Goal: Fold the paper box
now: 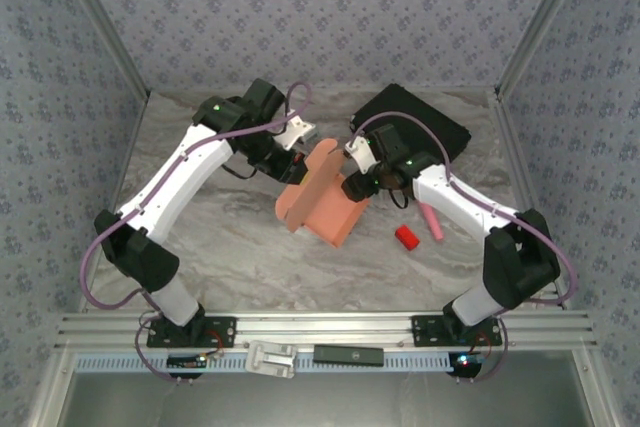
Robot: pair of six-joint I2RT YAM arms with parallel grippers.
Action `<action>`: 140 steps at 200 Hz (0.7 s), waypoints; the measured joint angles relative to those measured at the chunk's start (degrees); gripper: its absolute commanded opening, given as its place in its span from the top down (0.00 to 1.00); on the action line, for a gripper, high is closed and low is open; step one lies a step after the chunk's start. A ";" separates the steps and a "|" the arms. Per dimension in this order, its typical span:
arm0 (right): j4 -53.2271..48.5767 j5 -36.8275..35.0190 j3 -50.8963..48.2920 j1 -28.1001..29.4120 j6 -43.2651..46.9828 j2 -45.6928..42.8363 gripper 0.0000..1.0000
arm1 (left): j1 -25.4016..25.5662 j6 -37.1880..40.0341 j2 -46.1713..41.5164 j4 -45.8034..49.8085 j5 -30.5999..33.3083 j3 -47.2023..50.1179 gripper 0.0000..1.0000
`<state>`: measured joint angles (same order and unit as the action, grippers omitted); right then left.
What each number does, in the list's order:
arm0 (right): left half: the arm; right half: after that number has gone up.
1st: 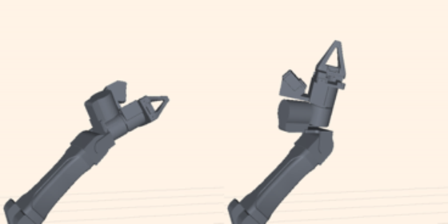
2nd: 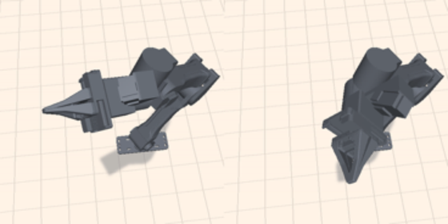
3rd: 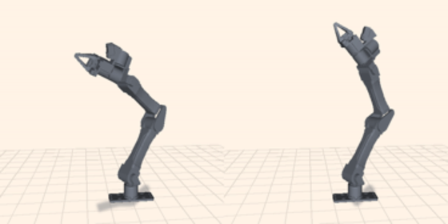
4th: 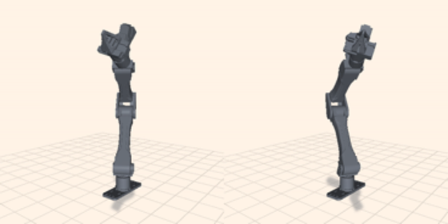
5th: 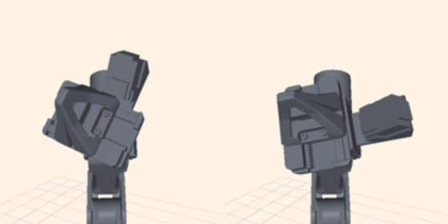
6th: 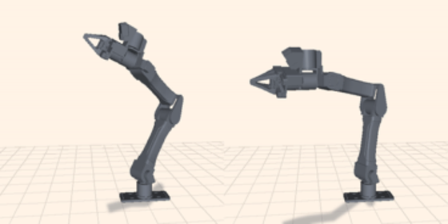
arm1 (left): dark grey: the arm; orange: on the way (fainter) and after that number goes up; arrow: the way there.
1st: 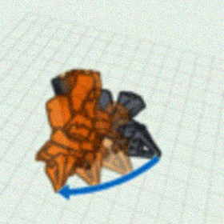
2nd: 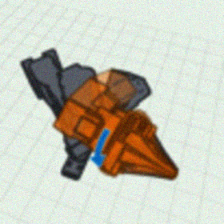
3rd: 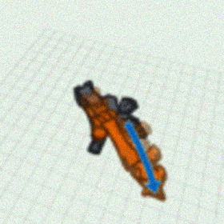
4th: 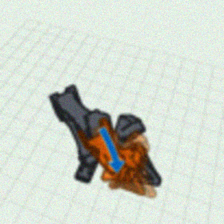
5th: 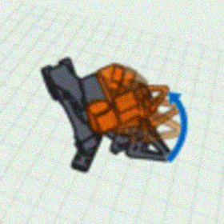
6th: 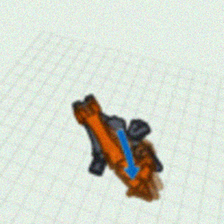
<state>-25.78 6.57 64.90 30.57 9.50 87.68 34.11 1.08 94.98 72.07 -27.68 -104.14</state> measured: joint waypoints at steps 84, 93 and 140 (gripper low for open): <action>3.91 -3.58 -1.25 2.89 -0.57 2.01 0.55 | -0.92 0.00 0.94 1.22 -0.48 -0.83 1.00; 4.55 -4.87 -1.36 3.39 -0.98 1.99 0.51 | -1.01 0.00 0.94 1.22 -0.68 -0.83 1.00; 13.88 -5.66 -12.35 1.57 -3.58 -4.35 0.36 | -1.51 0.11 0.94 1.27 -1.90 -0.83 1.00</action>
<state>-11.90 0.91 52.56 32.14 5.91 83.33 32.60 1.19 95.92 73.34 -29.58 -104.97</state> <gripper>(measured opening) 0.601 0.061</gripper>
